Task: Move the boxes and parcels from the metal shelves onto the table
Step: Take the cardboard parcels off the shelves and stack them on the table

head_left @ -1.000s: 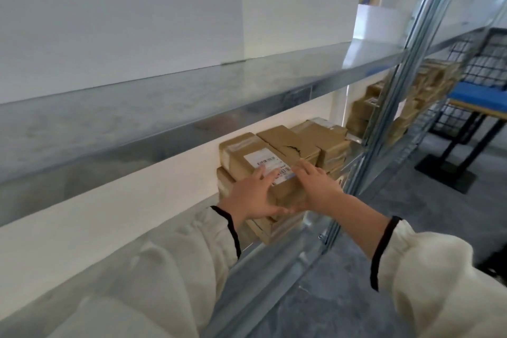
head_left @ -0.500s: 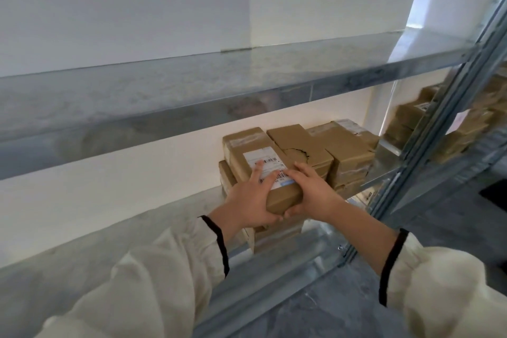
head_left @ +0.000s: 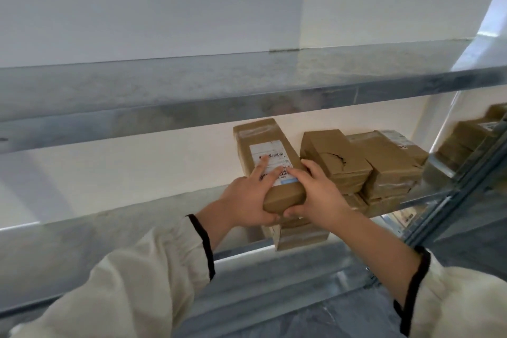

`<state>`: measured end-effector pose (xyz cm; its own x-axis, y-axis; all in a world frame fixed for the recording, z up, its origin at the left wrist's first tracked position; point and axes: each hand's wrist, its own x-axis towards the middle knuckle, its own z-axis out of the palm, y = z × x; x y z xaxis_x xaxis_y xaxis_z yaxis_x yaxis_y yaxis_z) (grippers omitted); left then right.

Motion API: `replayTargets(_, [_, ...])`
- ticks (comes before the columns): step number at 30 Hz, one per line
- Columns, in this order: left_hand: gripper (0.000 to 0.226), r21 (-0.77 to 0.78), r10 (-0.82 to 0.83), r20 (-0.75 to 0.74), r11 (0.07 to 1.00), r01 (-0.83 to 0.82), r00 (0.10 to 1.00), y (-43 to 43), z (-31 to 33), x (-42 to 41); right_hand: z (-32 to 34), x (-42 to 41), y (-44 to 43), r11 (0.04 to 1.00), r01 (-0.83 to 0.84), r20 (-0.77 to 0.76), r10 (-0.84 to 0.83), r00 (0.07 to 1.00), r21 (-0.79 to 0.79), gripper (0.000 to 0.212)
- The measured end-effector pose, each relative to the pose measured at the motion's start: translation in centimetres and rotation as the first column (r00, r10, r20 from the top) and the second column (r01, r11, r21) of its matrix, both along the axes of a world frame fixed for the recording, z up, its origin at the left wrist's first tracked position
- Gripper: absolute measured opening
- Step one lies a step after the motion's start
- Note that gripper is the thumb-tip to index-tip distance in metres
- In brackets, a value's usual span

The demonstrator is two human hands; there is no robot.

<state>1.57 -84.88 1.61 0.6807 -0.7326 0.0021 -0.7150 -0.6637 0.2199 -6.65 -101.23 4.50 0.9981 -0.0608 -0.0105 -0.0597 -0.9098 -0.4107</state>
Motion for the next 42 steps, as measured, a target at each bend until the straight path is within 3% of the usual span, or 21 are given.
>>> replayTargets(9, [0.099,-0.013,0.225,0.000,0.974,-0.225,0.974,11.3,0.0,-3.3,0.3,0.6,10.2,0.976,-0.206,-0.003,0.207,0.978,-0.067,0.097])
replayTargets(17, [0.102,-0.029,0.516,-0.004,0.856,-0.516,0.857,29.0,0.3,-12.7,0.6,-2.5,27.2,0.844,-0.535,0.003,0.536,0.844,-0.042,0.098])
replayTargets(22, [0.102,0.020,0.715,0.030,0.699,-0.715,0.699,40.4,0.5,-22.5,-0.2,-7.6,39.7,0.686,-0.728,0.026,0.727,0.686,0.019,0.098])
replayTargets(29, [0.102,0.058,0.931,0.043,0.361,-0.931,0.363,54.0,1.4,-38.1,-0.9,-16.9,57.2,0.351,-0.935,0.092,0.931,0.355,0.052,0.097])
replayTargets(36, [0.100,0.074,0.997,0.032,0.062,-0.995,0.065,63.8,1.7,-49.7,-1.4,-25.0,71.7,0.054,-0.997,0.106,0.993,0.060,0.057,0.096])
replayTargets(42, [0.100,0.065,0.996,0.020,-0.085,-0.994,-0.084,72.0,0.9,-52.2,-2.4,-26.3,82.8,-0.088,-0.993,0.087,0.993,-0.082,0.073,0.093])
